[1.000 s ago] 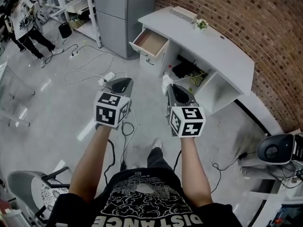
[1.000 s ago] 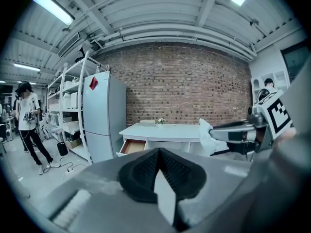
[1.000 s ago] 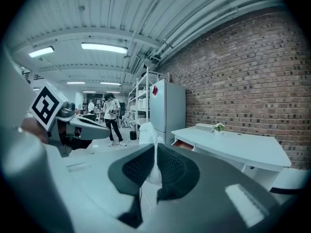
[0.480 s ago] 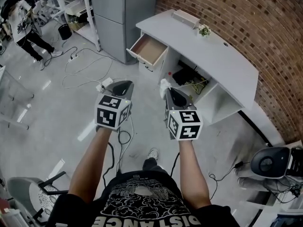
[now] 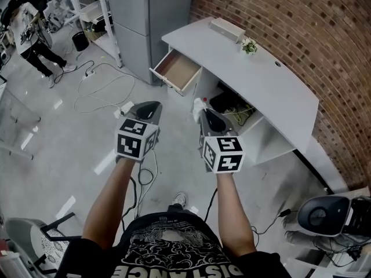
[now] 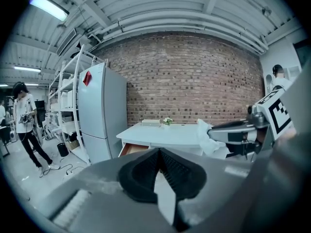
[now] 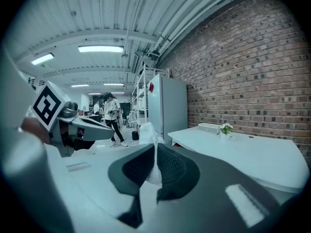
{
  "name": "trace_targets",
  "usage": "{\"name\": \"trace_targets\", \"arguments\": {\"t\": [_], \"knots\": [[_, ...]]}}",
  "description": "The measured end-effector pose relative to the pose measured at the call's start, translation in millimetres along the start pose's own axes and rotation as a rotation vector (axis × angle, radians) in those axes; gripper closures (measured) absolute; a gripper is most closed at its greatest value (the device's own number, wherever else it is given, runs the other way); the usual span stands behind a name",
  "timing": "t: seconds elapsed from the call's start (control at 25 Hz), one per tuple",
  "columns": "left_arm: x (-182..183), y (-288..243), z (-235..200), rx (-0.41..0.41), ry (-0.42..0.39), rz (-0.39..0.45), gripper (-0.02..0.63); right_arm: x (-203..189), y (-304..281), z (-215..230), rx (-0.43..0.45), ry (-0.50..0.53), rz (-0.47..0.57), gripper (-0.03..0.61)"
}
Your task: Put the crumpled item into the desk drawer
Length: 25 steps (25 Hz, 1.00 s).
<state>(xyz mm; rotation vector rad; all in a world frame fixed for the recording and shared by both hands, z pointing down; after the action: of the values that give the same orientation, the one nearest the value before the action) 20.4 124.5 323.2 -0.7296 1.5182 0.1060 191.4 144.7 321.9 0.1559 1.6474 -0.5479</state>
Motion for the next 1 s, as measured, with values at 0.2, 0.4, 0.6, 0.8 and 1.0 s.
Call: {"name": "trace_targets", "arguments": {"t": [0.2, 0.4, 0.6, 0.8, 1.0], "knots": [[11.6, -24.4, 3.0, 0.024, -0.002, -0.003, 0.614, 2.5, -14.7, 25.1, 0.022, 0.001, 0.003, 0.561], [22.1, -47.7, 5.8, 0.036, -0.006, -0.002, 0.614, 4.7, -26.0, 49.7, 0.026, -0.001, 0.01, 0.56], [26.9, -66.8, 11.5, 0.04, -0.009, -0.006, 0.614, 1.5, -34.0, 68.0, 0.035, -0.004, 0.007, 0.561], [30.8, -82.4, 15.6, 0.049, -0.009, -0.01, 0.614, -0.4, -39.2, 86.4, 0.04, -0.009, 0.008, 0.56], [30.5, -91.8, 19.5, 0.055, -0.006, -0.016, 0.614, -5.3, -41.1, 97.2, 0.045, -0.01, 0.002, 0.56]]}}
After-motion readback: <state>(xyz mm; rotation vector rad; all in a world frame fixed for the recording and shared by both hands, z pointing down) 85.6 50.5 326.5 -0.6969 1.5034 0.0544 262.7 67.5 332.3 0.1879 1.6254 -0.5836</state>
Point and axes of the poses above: the fingertips, and each gripper's own axes: y backward along the fingers, z to its right, x out of its top, the point moved 4 cm from there along y, backward along the fingers, and after that the axes turned 6 degrees about y, right-handed, at the moved point
